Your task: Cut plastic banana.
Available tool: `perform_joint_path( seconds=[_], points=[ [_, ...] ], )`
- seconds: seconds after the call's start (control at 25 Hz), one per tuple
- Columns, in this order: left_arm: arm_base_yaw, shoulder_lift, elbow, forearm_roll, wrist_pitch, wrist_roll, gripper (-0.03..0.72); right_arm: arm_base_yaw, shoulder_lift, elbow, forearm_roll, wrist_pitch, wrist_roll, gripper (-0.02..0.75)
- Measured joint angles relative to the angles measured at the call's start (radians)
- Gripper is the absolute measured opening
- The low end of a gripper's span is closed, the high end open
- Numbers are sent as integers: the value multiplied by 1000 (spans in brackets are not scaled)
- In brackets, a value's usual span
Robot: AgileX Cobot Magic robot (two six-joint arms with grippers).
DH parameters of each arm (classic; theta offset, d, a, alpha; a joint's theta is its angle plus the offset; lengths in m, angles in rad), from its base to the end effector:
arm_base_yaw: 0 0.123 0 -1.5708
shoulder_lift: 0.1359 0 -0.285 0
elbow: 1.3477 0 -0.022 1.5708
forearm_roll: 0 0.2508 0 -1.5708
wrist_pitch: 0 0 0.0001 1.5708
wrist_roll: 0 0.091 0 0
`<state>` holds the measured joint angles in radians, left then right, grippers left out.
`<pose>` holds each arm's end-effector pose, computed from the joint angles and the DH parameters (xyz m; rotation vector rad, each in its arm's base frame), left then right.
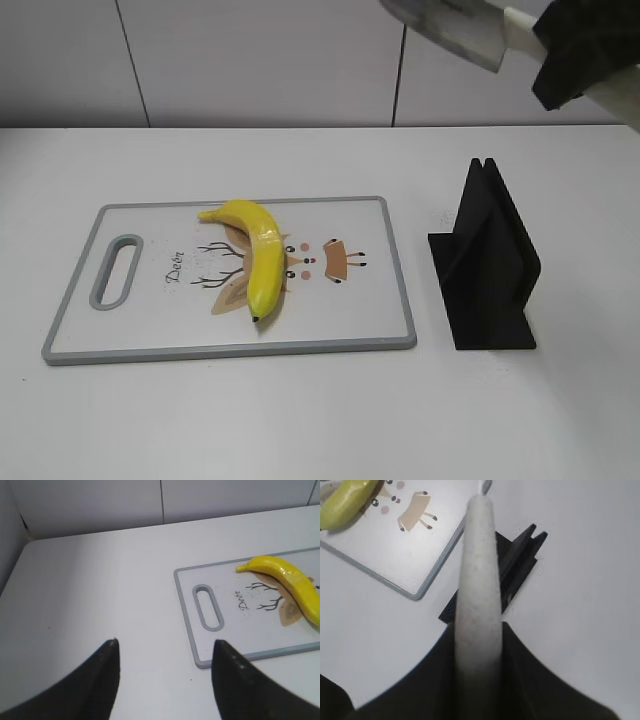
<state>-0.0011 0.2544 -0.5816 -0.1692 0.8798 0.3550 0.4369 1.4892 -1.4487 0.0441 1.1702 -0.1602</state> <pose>0.0380 -0.0119 0.3125 0.3312 1.9978 0.0231 0.2741 0.1321 0.3593 -0.7842 2.5847 0.1443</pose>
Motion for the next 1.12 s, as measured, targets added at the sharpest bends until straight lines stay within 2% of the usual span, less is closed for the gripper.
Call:
perform_joint_path(
  seconds=[0.16,0.24,0.4,0.52,0.72,0.88,1.12],
  points=[
    [0,198,-92,-4,-73,116,546,-2,90,-58,5,-16,-194,166],
    [0,301,-157,-31,-85,211,545,-2,128,-86,7,-26,-286,166],
    [0,519,-289,-170,-67,466,545,-3,207,-124,24,-80,-476,166],
    [0,668,-389,-281,-13,649,545,-6,261,-130,82,-122,-615,166],
    [-7,879,-544,-358,80,882,545,-6,333,-131,181,-145,-876,166],
    [-91,1016,-633,-375,104,993,545,-6,377,-141,261,-146,-1047,166],
    [-259,1207,-740,-312,98,1018,545,-6,423,-146,320,-146,-1156,166]
  ],
)
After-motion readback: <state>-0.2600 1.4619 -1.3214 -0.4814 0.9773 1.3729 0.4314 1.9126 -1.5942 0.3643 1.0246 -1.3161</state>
